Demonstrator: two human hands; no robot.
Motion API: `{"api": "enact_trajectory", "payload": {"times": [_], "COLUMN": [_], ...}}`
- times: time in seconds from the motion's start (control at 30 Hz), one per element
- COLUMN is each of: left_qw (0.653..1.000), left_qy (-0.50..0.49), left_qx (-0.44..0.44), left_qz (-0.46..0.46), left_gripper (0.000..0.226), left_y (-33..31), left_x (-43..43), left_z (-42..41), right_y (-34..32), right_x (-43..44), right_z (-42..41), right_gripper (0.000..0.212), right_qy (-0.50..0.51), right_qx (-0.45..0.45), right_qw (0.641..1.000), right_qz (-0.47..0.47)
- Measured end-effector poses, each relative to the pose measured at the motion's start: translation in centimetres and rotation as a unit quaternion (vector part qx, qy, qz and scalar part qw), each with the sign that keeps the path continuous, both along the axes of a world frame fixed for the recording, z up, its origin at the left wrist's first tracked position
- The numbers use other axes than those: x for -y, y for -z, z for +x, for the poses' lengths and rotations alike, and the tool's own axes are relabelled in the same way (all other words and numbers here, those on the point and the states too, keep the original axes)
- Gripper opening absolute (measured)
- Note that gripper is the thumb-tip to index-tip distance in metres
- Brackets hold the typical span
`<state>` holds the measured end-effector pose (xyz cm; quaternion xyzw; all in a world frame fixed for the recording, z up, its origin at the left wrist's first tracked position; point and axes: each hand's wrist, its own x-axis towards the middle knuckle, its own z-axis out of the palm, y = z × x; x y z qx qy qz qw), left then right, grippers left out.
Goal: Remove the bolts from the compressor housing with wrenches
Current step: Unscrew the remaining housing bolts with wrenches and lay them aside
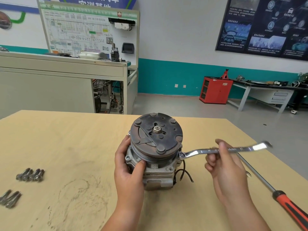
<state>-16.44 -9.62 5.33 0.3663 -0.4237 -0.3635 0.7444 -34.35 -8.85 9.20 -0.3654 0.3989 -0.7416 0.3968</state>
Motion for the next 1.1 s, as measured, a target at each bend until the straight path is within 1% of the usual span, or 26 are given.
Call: {"api": "enact_trajectory", "payload": {"times": [0.1,0.27,0.33,0.4,0.43,0.5,0.53,0.6,0.63,0.67,0.7,0.77,0.83,0.87,0.97,1.0,1.03,1.07,1.1], "left_qw": [1.000,1.000,1.000,1.000,1.000,1.000,1.000,1.000,1.000,1.000,1.000,1.000,1.000,1.000,1.000,1.000,1.000,1.000,1.000], "left_qy": [-0.001,-0.002,-0.004,-0.006,-0.006,-0.007,-0.007,-0.007,-0.006,-0.005,-0.004,-0.003,-0.003,-0.003,-0.004,-0.004,-0.003,-0.001,0.001], "left_qx": [-0.002,-0.006,-0.006,-0.003,-0.001,0.002,0.002,0.001,0.000,-0.003,-0.006,-0.007,-0.003,0.001,0.010,0.009,0.005,0.002,0.000], "left_qz": [0.000,-0.003,-0.005,-0.007,-0.008,-0.004,-0.002,0.002,0.001,-0.001,-0.002,-0.003,-0.002,-0.002,-0.005,-0.006,-0.006,-0.005,-0.004], "left_gripper": [0.054,0.054,0.053,0.052,0.052,0.053,0.054,0.054,0.053,0.053,0.054,0.054,0.053,0.053,0.053,0.054,0.054,0.054,0.055], "left_y": [-0.1,-0.1,-0.1,-0.1,-0.1,-0.1,0.0,0.0,0.0,0.0,0.0,0.1,0.2,0.2,0.3,0.3,0.3,0.3,0.3], "left_x": [0.0,0.0,0.0,0.0,0.0,0.0,0.0,0.0,-0.1,0.0,0.0,0.1,0.1,0.2,0.2,0.2,0.2,0.2,0.2], "left_z": [0.0,0.0,0.0,0.0,-0.1,0.0,0.0,0.0,0.0,0.0,-0.1,-0.1,0.0,0.0,0.0,0.0,0.1,0.0,0.0], "right_y": [-1.4,-3.4,-3.6,-3.7,-3.8,-3.9,-3.9,-3.9,-3.8,-3.6,-3.2,-2.2,-0.9,-0.2,1.3,1.6,1.6,1.0,0.9], "right_x": [2.8,5.9,6.6,6.9,7.0,6.7,6.5,5.9,5.4,4.8,4.2,2.5,0.6,-0.4,-3.1,-3.8,-4.4,-5.3,-5.5], "right_z": [0.6,2.4,3.0,3.3,3.4,3.0,2.4,0.7,-0.2,-1.1,-1.9,-2.6,-2.9,-2.8,-2.2,-1.8,-1.3,-0.6,-0.3], "right_gripper": [0.022,0.030,0.031,0.034,0.035,0.037,0.037,0.033,0.030,0.027,0.025,0.024,0.029,0.035,0.052,0.051,0.041,0.020,0.015], "right_qy": [0.015,-0.009,-0.028,-0.056,-0.078,-0.102,-0.095,-0.081,-0.072,-0.059,-0.048,-0.036,-0.042,-0.046,-0.025,-0.033,-0.047,-0.072,-0.068], "right_qx": [-0.087,-0.247,-0.283,-0.292,-0.275,-0.203,-0.152,-0.013,0.055,0.104,0.131,0.149,0.163,0.157,0.090,0.089,0.089,0.082,0.072], "right_qw": [0.996,0.968,0.958,0.955,0.958,0.973,0.983,0.996,0.996,0.993,0.990,0.988,0.986,0.986,0.994,0.992,0.991,0.991,0.994], "right_qz": [0.033,0.032,0.025,0.023,0.024,0.034,0.036,0.029,0.020,0.013,0.007,0.005,0.007,-0.005,-0.060,-0.078,-0.089,-0.079,-0.050]}}
